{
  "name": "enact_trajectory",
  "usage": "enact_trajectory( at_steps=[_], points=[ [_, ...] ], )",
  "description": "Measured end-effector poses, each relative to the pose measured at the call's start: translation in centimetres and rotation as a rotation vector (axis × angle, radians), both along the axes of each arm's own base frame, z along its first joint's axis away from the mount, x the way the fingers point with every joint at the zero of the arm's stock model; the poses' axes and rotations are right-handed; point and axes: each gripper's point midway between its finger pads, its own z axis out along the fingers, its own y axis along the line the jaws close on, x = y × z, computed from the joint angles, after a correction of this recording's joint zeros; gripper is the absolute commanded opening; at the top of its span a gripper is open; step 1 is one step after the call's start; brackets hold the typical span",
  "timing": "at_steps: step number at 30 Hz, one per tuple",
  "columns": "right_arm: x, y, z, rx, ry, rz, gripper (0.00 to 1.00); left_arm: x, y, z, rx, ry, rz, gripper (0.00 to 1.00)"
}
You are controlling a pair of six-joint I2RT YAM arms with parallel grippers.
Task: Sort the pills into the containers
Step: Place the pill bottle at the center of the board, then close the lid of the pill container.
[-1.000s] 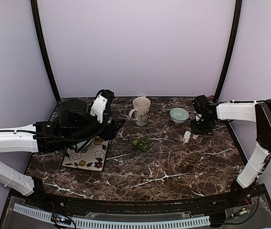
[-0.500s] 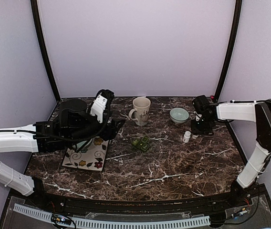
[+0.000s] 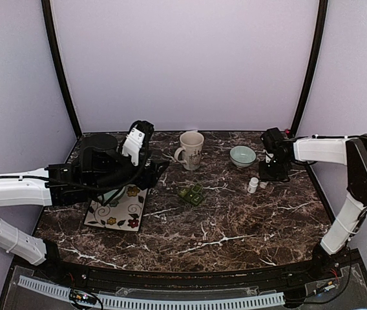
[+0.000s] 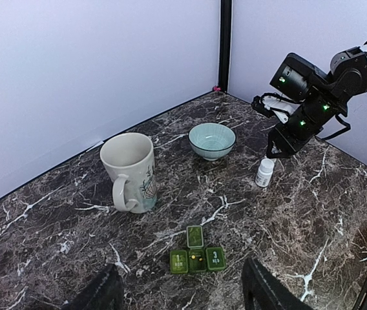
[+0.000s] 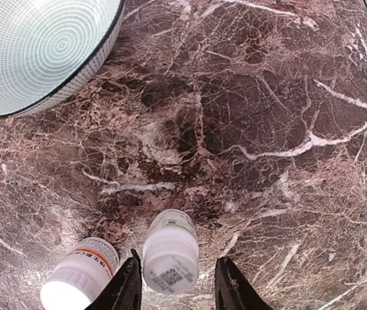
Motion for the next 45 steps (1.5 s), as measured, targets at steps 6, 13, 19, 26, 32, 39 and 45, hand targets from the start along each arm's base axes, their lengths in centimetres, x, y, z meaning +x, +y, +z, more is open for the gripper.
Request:
enact_trajectory(
  at_steps=[6,13,19,26,32,39,45],
  points=[
    [0.5,0.2,0.9,0.004,-0.012,0.0,0.39,0.0,0.0,0.0,-0.001,0.001,-0.001,0.64],
    [1.6,0.7,4.7,0.033,-0.091,0.007,0.39,0.0,-0.1,-0.3,-0.007,0.016,-0.003,0.63],
    [2.5,3.4,9.3,0.089,-0.202,0.067,0.38,-0.1,-0.7,-3.2,0.014,0.087,-0.013,0.62],
    [1.2,10.8,9.0,0.209,-0.185,0.243,0.38,-0.3,-1.9,-7.4,0.032,0.21,-0.031,0.6],
    [0.2,15.6,5.7,0.283,-0.108,0.332,0.3,-0.1,-2.6,-10.9,0.042,0.322,-0.022,0.49],
    [-0.1,18.1,2.6,0.323,-0.054,0.362,0.18,0.6,-2.8,-14.3,0.03,0.437,0.019,0.27],
    [0.1,18.7,0.5,0.329,-0.015,0.365,0.12,1.4,-2.8,-17.2,0.012,0.53,0.051,0.02]
  ],
)
